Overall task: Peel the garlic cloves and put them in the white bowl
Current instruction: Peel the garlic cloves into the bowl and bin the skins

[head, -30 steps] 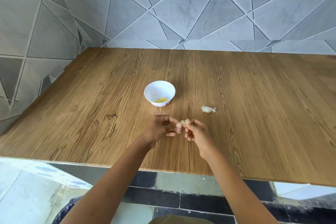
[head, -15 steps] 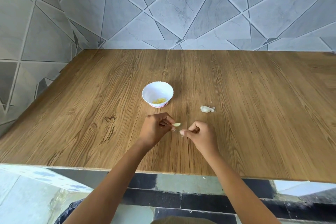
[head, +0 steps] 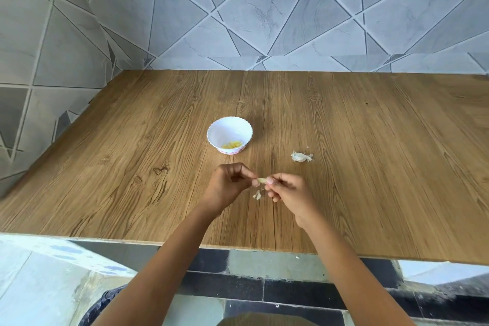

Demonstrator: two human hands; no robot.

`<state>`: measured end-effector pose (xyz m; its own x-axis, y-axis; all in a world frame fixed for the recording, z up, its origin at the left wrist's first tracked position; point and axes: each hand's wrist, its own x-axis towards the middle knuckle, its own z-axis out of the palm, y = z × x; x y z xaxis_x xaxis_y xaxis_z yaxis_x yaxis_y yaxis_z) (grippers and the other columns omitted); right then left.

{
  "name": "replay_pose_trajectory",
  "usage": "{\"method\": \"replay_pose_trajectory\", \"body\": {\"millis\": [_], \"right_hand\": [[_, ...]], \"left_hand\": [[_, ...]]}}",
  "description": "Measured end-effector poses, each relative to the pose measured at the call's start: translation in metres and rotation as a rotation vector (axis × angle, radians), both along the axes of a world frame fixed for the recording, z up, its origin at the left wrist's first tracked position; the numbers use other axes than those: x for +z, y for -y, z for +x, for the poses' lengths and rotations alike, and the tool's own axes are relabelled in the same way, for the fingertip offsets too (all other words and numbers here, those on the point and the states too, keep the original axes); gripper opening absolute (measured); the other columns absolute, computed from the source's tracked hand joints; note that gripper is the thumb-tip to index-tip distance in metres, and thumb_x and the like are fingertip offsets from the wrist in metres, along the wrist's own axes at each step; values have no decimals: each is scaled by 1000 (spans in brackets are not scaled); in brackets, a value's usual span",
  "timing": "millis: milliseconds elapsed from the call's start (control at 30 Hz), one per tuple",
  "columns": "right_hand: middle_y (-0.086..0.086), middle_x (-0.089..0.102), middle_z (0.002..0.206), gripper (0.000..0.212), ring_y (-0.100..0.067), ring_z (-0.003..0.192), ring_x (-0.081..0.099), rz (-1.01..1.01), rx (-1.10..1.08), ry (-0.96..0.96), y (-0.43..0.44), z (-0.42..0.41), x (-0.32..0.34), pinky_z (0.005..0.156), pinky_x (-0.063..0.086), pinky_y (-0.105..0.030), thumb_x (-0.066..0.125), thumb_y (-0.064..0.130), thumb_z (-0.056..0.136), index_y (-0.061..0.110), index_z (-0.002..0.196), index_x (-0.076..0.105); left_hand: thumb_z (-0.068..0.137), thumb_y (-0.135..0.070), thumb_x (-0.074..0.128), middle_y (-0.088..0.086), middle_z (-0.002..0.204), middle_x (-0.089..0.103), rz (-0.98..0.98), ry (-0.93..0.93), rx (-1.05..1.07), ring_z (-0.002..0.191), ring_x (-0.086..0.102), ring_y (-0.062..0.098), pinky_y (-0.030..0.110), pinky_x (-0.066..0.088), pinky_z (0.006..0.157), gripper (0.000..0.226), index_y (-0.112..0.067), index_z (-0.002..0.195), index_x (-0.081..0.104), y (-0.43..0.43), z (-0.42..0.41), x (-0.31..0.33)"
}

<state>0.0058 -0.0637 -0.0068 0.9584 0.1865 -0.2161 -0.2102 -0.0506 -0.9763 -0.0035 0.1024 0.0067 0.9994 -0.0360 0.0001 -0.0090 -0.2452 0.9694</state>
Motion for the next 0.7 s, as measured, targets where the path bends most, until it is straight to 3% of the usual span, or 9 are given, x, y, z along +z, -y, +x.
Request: {"method": "replay_pose_trajectory", "body": {"millis": [167, 267, 333, 467, 567, 700], "right_hand": [[-1, 61, 68, 11, -4, 54, 54, 106, -24, -98, -1, -3, 0, 52, 46, -15, 57, 7, 93, 6, 85, 65], [1, 62, 69, 13, -5, 59, 56, -58, -116, 89, 0, -4, -6, 57, 50, -19, 57, 3, 91, 10, 83, 65], [4, 64, 72, 18, -4, 63, 59, -159, -136, 240, 2, -5, -10, 65, 53, -25, 57, 1, 90, 15, 82, 65], [-1, 71, 78, 17, -9, 71, 68, -23, -150, 264, 1, -8, -8, 69, 57, -24, 65, 5, 87, 21, 86, 68], [-4, 73, 84, 14, -14, 76, 71, 88, -164, 236, 1, -9, -7, 68, 55, -20, 67, 2, 84, 14, 90, 70], [-4, 73, 84, 15, -15, 78, 71, 150, -151, 204, 3, -10, -8, 70, 55, -21, 66, -1, 84, 13, 89, 71]], "left_hand": [[83, 3, 64, 7, 72, 70, -367, -231, 26, 70, 67, 12, 20, 55, 67, 7, -2, 86, 67, 4, -4, 2], [83, 2, 64, 10, 77, 70, -469, -294, 118, 69, 66, 14, 20, 55, 67, 6, -2, 88, 66, 4, -4, -1], [84, 4, 63, 11, 82, 71, -343, -266, 161, 72, 67, 13, 21, 56, 67, 9, -3, 89, 66, 1, -3, -4], [83, 1, 65, -1, 74, 72, 358, -58, 87, 65, 64, 1, 15, 52, 69, 19, -15, 88, 75, -3, -3, -11], [80, -8, 73, -4, 78, 72, 443, 39, 76, 66, 62, -3, 5, 46, 65, 8, -15, 84, 75, 1, -5, -5], [71, 7, 70, -15, 67, 64, 396, 133, 146, 60, 60, 0, 8, 45, 59, 25, -17, 67, 64, 5, -6, 1]]}}
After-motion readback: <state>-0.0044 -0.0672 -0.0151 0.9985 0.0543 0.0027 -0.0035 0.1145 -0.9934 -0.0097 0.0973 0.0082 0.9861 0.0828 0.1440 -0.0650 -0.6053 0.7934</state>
